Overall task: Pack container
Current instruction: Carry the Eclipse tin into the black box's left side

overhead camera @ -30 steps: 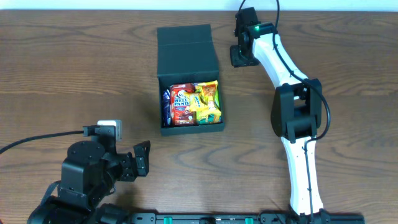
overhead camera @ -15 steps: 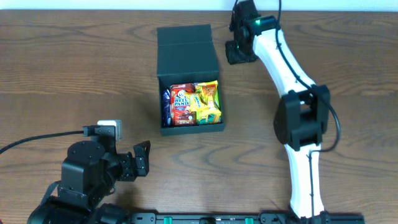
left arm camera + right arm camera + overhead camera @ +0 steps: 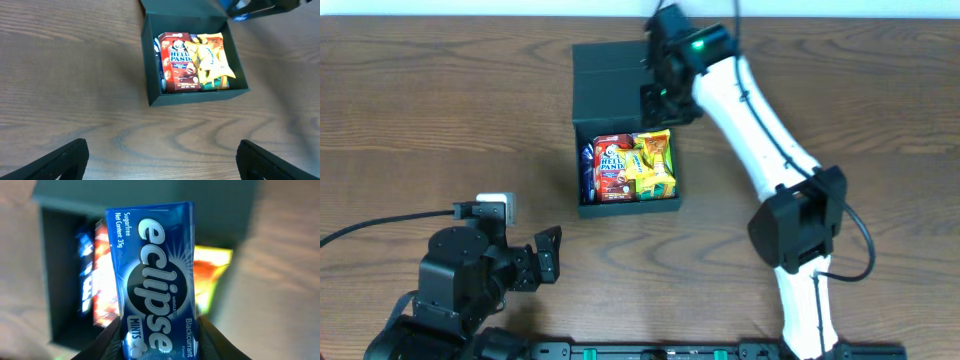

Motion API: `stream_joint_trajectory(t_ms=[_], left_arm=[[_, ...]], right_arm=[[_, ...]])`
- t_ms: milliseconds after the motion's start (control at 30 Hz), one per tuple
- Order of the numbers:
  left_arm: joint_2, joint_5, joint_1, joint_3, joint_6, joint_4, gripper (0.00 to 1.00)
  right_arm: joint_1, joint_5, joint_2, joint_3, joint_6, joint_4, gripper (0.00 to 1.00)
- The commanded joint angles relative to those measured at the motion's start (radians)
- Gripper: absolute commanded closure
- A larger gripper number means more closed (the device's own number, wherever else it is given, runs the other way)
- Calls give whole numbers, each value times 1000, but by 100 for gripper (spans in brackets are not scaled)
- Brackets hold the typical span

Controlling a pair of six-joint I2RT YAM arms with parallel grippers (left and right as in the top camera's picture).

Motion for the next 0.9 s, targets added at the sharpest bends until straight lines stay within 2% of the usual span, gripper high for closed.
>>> stream_joint_trajectory(t_ms=[0,500,867], left_arm=[[-2,-1,0,3,7,0,5],[-2,-1,0,3,6,0,5],[-2,-1,0,3,6,0,5]], right_arm=[[66,-26,-10,2,69,-12,99],[265,179,58,-6,360,32,99],[309,201,144,-6,448,96,99]])
